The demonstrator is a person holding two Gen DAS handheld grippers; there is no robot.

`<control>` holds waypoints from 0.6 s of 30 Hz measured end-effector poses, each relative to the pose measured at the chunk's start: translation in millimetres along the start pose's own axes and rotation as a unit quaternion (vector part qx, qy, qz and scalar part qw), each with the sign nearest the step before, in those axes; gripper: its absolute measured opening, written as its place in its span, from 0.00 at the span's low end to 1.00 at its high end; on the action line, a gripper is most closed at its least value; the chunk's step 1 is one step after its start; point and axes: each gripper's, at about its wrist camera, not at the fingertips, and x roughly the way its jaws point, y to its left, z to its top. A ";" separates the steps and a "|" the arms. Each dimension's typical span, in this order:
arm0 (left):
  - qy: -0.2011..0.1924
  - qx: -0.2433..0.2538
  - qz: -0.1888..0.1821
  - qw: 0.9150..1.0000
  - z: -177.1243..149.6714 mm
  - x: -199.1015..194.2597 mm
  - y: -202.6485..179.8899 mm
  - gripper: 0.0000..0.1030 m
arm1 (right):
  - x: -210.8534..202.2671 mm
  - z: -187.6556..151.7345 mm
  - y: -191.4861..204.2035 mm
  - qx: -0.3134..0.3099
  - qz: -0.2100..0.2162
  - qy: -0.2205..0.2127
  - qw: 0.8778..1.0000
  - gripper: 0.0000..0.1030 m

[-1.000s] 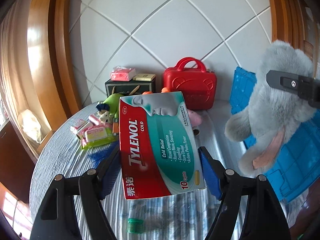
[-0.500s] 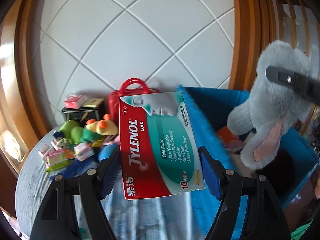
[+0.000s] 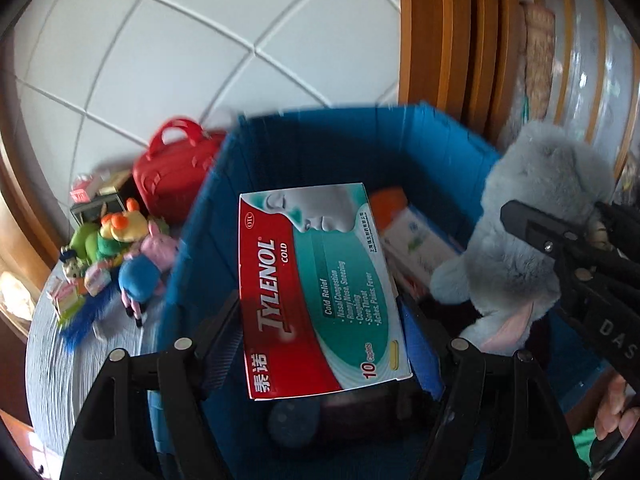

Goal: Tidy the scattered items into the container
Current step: 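Open left gripper over crate dropping Tylenol box while right releases grey plush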

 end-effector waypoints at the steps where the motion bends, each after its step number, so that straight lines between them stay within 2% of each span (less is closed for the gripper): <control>1: 0.017 0.001 0.001 1.000 -2.1 7.8 -4.8 0.72 | 3.5 -4.7 -4.1 0.001 0.005 0.007 1.000 0.38; 6: 0.043 -0.004 0.008 0.999 -6.2 21.6 -15.7 0.72 | 16.2 -20.7 -17.2 -0.001 0.015 0.032 0.999 0.38; 8: 0.040 -0.005 0.007 0.999 -6.3 20.2 -14.5 0.73 | 18.9 -23.0 -20.0 -0.001 0.017 0.038 0.999 0.38; 10: 0.038 -0.006 0.006 0.999 -7.4 19.4 -13.2 0.79 | 18.3 -23.2 -24.9 -0.002 0.019 0.043 0.999 0.38; 18: 0.021 -0.002 0.007 1.000 -17.1 4.8 -20.3 0.80 | 15.6 -33.2 -38.2 -0.012 0.005 0.062 0.998 0.39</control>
